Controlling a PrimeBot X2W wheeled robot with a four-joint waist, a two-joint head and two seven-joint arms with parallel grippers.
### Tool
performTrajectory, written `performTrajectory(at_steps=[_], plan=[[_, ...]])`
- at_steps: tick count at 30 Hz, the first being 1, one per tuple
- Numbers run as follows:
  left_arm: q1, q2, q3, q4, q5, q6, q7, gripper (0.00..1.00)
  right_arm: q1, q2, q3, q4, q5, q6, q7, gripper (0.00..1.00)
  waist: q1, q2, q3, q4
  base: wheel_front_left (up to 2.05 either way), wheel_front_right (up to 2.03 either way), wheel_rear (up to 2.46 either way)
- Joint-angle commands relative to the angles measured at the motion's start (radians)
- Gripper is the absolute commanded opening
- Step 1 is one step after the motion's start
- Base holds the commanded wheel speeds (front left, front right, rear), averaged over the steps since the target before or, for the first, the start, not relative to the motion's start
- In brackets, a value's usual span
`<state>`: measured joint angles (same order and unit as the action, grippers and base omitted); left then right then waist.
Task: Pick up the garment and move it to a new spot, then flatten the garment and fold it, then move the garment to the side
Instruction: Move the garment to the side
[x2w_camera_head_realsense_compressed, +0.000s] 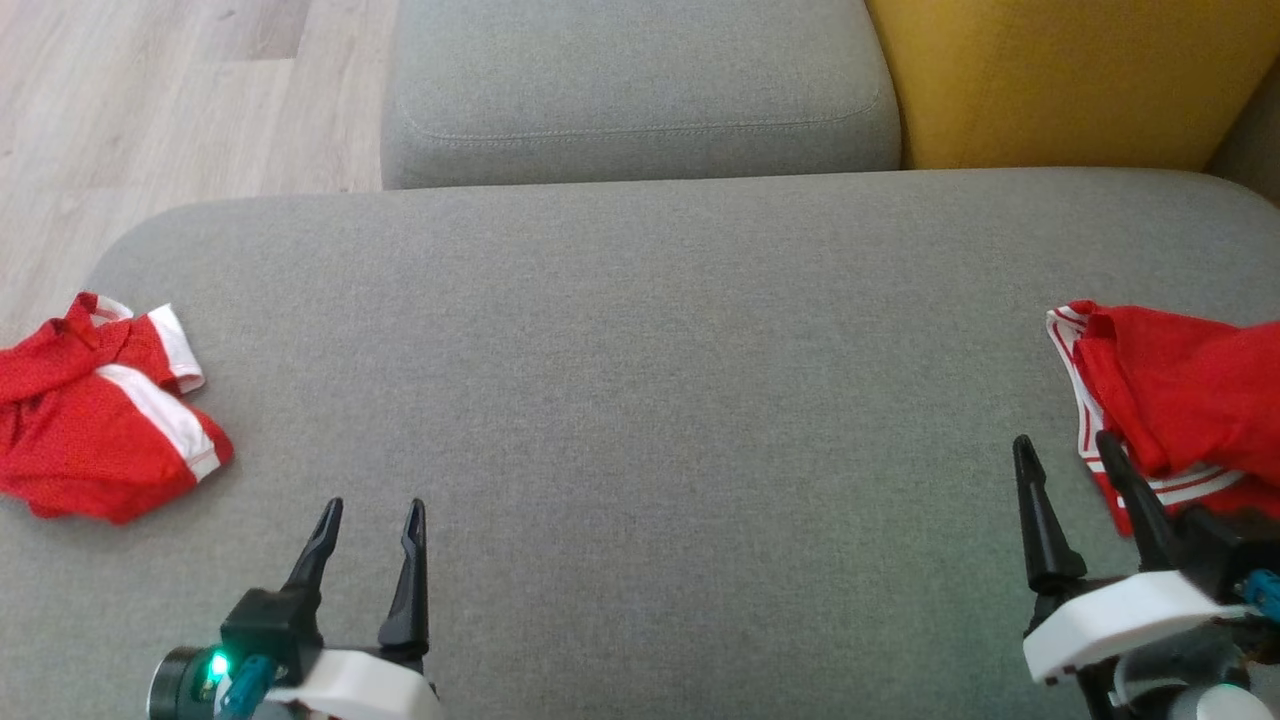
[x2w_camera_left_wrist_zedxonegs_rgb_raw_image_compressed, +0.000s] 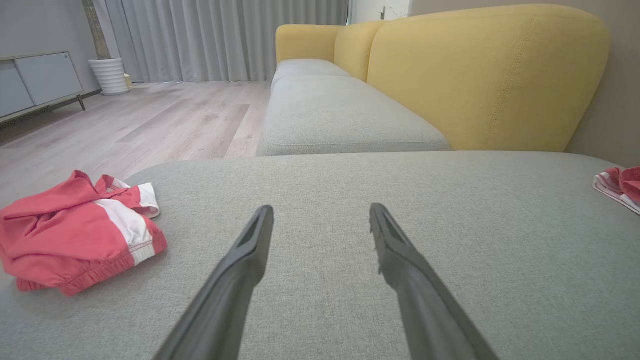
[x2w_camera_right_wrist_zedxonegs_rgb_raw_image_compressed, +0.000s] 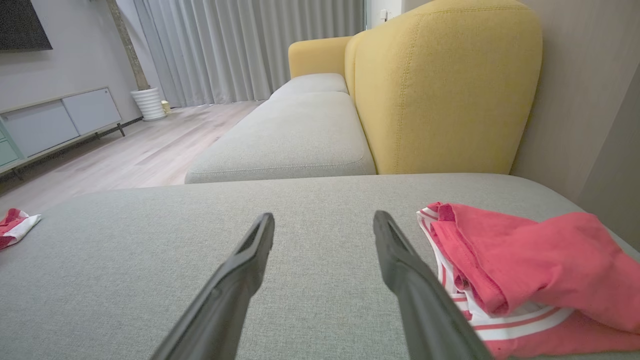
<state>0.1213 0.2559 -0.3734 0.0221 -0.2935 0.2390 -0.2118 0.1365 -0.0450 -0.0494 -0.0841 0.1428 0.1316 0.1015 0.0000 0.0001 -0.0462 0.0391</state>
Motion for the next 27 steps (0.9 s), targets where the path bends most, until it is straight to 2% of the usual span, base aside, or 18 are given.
performTrajectory(at_steps=[1,7,12,27], plan=[[-0.054,0.022,0.036,-0.029,-0.010,0.007,-0.003,1.00,-0.026,-0.005,0.018,-0.042,0.007,-0.001,0.002,1.00,0.0000,-0.0001,0.000,0.001,0.00,0.00,0.00],[-0.062,0.024,0.033,-0.031,-0.007,0.011,-0.004,1.00,-0.022,-0.005,0.007,-0.046,0.007,-0.001,0.004,1.00,0.0000,-0.0001,0.002,0.012,0.00,0.00,0.00],[-0.079,0.027,0.033,-0.032,-0.002,0.014,-0.007,1.00,-0.016,-0.005,0.001,-0.059,0.005,-0.001,0.005,1.00,0.0000,-0.0001,0.006,0.051,0.00,0.00,0.00],[-0.122,0.050,0.059,-0.043,-0.001,0.026,-0.015,1.00,0.005,-0.005,0.054,-0.102,0.025,-0.001,0.002,1.00,0.0000,-0.0001,0.008,0.315,0.00,0.00,0.00]])
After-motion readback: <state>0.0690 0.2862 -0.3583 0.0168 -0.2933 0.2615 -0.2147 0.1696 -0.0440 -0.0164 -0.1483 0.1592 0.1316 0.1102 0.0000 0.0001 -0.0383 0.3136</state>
